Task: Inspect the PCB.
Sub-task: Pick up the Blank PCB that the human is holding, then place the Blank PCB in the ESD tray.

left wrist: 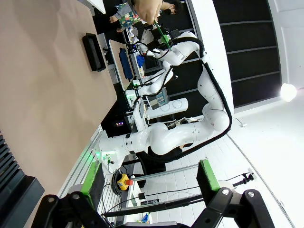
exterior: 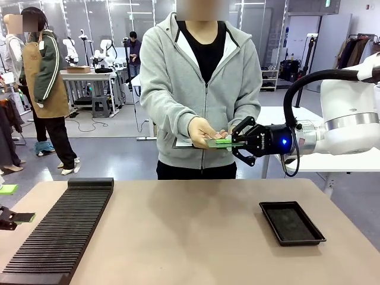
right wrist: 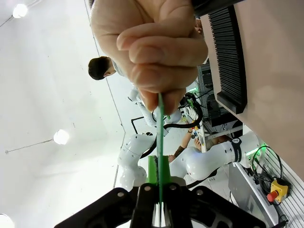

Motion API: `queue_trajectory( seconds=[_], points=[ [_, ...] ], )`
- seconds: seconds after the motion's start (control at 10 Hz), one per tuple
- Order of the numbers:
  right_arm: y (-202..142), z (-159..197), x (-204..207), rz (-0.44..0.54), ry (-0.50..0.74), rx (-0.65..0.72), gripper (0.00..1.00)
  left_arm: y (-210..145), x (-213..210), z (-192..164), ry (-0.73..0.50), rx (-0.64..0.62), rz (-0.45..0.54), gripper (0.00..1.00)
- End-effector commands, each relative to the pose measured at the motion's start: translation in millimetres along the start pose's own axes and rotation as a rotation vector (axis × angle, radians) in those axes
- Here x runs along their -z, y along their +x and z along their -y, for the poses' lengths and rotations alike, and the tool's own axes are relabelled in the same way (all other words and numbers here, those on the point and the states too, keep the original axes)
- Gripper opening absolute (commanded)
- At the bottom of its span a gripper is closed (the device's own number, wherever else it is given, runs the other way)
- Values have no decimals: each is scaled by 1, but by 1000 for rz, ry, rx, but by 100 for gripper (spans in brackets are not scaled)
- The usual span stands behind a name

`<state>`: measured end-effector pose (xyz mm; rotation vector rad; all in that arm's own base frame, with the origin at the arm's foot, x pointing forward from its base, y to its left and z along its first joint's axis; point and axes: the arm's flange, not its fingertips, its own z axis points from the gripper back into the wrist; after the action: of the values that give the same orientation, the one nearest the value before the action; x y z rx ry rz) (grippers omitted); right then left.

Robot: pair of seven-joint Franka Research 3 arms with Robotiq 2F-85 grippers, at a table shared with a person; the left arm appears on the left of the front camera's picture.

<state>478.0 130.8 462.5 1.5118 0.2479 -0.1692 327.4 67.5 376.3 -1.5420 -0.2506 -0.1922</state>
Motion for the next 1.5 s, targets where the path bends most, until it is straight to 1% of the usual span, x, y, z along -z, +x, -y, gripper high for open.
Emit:
queue_trajectory(
  seconds=[0.0,1.4],
  points=[
    [0,-1,0,0,-4,-4,0,1,0,1,4,3,2,100],
    [0,-1,0,0,-4,-4,0,1,0,1,4,3,2,100]
  ],
)
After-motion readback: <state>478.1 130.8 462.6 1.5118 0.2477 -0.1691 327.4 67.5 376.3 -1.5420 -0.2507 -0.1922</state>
